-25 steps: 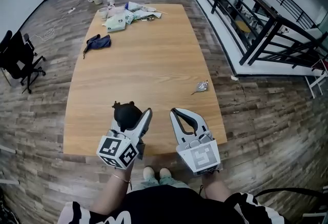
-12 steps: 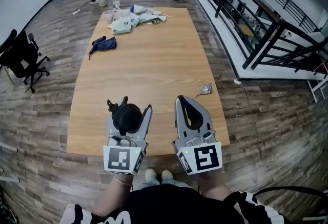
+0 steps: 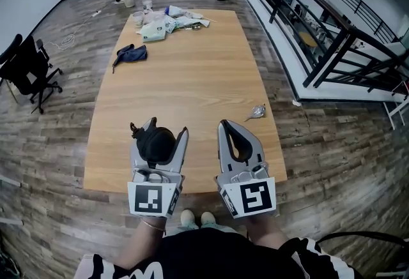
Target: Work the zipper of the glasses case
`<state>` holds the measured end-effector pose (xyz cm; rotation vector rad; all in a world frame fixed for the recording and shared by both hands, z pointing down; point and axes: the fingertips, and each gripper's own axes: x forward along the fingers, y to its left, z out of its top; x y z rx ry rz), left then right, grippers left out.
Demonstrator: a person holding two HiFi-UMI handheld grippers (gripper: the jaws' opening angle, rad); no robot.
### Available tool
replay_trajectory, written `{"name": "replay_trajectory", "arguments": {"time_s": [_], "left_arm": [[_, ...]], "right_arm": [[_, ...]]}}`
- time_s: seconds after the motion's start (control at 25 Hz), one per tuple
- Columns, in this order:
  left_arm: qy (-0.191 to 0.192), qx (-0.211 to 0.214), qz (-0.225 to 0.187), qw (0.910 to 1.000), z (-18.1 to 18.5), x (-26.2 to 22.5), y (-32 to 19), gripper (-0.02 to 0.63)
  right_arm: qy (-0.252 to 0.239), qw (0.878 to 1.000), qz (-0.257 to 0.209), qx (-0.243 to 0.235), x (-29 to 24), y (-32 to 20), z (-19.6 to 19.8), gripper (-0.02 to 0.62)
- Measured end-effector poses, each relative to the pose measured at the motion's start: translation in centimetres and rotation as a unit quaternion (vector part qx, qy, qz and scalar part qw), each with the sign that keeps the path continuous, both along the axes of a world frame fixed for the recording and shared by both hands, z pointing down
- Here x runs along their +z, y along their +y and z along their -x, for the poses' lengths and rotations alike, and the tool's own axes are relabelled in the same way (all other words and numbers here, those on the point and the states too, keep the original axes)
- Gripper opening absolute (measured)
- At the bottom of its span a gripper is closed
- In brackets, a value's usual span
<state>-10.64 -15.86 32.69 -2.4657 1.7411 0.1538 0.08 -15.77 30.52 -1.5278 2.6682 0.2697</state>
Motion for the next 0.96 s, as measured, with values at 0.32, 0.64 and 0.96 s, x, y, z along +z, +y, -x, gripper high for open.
{"name": "replay_trajectory", "arguments": {"time_s": [0.32, 0.64, 0.96], "left_arm": [[0.002, 0.004, -0.013, 0.9999, -0.1, -0.6, 0.1, 0.285], [0.002, 0.005, -0.015, 0.9999, -0.1, -0.9, 0.2, 0.285], [0.009, 0.003, -0.012, 0.9999, 0.0, -0.7, 0.4, 0.285]], "right_arm": [[0.002, 1.0, 0.0, 0.003, 0.0, -0.2, -0.1, 0.006], [0.01, 1.0, 0.001, -0.004, 0.0, -0.1, 0.5, 0.006], [0.015, 1.0, 0.002, -0.008, 0.5, 0.3, 0.5, 0.006]]}}
